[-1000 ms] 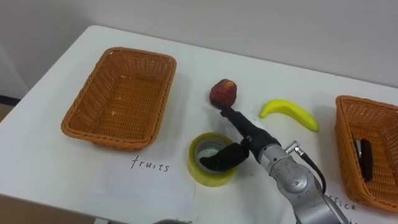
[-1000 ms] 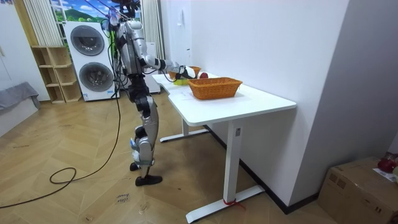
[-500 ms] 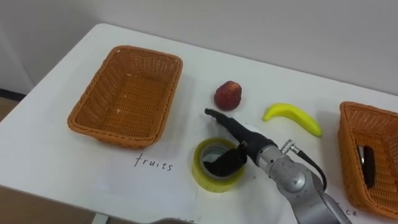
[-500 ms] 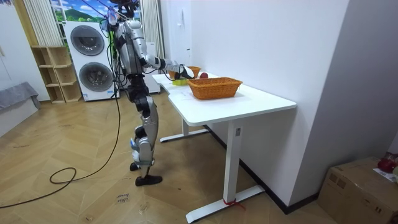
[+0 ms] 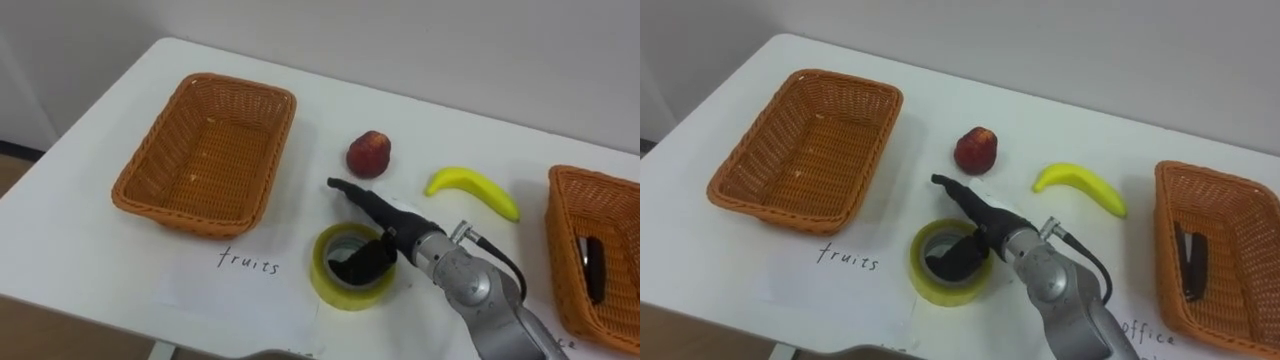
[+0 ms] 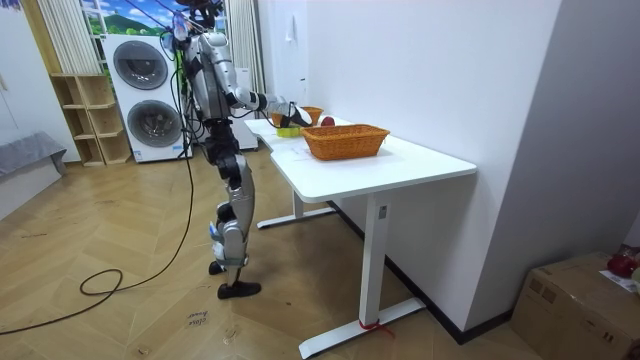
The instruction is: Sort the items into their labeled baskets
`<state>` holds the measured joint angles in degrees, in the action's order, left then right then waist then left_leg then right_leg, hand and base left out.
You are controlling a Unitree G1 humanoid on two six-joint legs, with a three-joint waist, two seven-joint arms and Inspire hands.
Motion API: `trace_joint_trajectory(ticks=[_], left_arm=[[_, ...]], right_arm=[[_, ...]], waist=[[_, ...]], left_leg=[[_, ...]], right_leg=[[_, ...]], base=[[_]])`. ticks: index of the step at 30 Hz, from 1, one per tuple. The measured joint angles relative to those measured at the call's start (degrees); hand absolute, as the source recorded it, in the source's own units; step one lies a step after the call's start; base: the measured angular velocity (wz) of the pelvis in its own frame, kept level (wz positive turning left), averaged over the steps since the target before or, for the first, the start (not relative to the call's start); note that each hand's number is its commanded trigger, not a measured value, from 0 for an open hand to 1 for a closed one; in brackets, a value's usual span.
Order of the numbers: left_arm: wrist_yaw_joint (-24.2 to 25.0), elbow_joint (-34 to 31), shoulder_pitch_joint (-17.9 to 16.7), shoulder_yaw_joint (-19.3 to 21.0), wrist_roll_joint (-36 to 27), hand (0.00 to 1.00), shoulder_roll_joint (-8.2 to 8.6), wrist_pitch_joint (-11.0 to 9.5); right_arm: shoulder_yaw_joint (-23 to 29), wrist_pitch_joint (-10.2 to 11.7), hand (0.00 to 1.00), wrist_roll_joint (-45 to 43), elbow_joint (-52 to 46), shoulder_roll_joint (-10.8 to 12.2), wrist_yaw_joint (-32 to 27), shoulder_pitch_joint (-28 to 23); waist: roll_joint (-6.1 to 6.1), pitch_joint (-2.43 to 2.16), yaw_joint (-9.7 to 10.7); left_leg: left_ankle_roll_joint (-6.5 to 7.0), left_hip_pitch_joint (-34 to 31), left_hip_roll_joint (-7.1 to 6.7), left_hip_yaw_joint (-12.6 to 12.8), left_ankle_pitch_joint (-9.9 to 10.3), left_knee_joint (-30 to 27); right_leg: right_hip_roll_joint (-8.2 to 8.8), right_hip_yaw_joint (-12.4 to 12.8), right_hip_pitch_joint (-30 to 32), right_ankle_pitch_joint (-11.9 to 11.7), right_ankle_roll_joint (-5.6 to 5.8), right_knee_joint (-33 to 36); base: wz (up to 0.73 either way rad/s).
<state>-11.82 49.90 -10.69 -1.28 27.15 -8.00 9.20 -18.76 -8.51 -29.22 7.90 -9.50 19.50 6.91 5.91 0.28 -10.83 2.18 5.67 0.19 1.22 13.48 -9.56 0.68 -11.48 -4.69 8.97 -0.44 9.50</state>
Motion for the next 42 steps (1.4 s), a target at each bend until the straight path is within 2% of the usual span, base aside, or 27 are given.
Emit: trace_joint_trajectory(ticks=[1, 2, 3, 20, 42], left_arm=[[0.00, 0.00, 0.00, 0.01, 0.01, 0.00, -0.01, 0.00], [-0.01, 0.00, -0.01, 0.01, 0.01, 0.00, -0.03, 0.01], [-0.01, 0.00, -0.01, 0.01, 0.01, 0.00, -0.04, 0.01], [-1.49, -0.02, -0.10, 0.16, 0.04, 0.00, -0.44, 0.05], [-2.77, -0.02, -0.47, 0.56, 0.02, 0.00, -0.55, 0.03]], right_arm=[[-0.01, 0.00, 0.65, -0.14, 0.00, 0.00, 0.04, 0.00], [0.00, -0.01, 0.77, -0.37, -0.01, 0.00, 0.04, 0.01], [0.00, -0.01, 1.00, -0.51, -0.02, 0.00, 0.01, 0.01], [0.90, -0.32, 1.00, -5.01, -0.16, -0.13, -2.69, 2.10], [0.89, -0.30, 1.00, -2.68, 0.10, -0.11, -2.63, 1.14]], waist=[[-0.01, 0.00, -0.01], [-0.01, 0.00, -0.03], [-0.02, 0.00, -0.04], [0.18, -0.09, -0.52], [0.46, 0.01, -0.45]], left_leg=[[0.00, 0.00, -0.01, -0.01, 0.00, -0.01], [0.00, 0.00, -0.01, -0.01, 0.00, -0.01], [0.00, 0.00, 0.00, -0.01, 0.00, -0.01], [-0.01, 0.01, -0.04, -0.27, 0.00, -0.03], [-0.02, 0.04, -0.03, -0.22, 0.01, 0.07]], right_leg=[[0.00, -0.01, -0.02, 0.00, 0.00, 0.00], [0.00, -0.01, -0.03, 0.00, 0.00, 0.00], [0.00, -0.01, -0.03, 0.00, 0.00, 0.00], [-0.04, 0.08, -0.29, -0.05, 0.08, -0.86], [-0.10, 0.37, -0.43, -0.08, 0.13, -0.84]], base=[[0.00], [0.00], [0.00], [0.00], [0.00]])
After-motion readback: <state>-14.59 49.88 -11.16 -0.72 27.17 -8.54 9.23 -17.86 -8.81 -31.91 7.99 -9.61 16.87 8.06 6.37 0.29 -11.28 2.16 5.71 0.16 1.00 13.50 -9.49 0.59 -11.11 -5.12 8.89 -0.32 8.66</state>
